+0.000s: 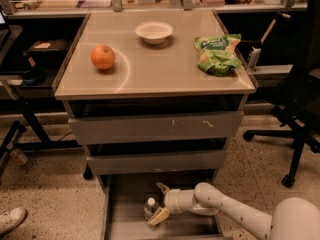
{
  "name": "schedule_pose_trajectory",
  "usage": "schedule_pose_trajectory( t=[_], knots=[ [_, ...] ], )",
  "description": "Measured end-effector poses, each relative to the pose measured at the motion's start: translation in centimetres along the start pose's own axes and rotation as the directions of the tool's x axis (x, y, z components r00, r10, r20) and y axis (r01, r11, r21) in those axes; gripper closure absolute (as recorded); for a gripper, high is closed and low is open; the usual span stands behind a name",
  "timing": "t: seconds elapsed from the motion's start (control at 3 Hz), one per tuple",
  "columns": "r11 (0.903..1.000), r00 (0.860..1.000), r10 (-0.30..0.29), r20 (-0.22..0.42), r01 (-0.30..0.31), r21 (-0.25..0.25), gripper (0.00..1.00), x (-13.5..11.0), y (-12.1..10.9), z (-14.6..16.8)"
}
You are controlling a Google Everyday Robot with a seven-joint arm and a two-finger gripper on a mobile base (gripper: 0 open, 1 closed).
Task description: Pick blue plastic bottle from bottom drawer and place on counter
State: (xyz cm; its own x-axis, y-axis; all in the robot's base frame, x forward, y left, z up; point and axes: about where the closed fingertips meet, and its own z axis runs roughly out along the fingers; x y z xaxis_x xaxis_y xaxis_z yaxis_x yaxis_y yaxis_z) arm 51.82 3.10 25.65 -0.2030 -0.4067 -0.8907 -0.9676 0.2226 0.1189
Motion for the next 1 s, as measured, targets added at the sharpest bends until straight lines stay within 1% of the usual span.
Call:
schedule_pose_trajectory(
  t=[0.67, 1.0],
  knots=[
    [0.9986, 0.999, 0.028, 0.014, -0.028, -0.045, 0.00, 1.5, 0.8, 2.1],
    [0.9979, 0.999, 0.048, 0.011, -0.047, -0.045, 0.00, 2.0, 1.0, 2.8]
  ],
)
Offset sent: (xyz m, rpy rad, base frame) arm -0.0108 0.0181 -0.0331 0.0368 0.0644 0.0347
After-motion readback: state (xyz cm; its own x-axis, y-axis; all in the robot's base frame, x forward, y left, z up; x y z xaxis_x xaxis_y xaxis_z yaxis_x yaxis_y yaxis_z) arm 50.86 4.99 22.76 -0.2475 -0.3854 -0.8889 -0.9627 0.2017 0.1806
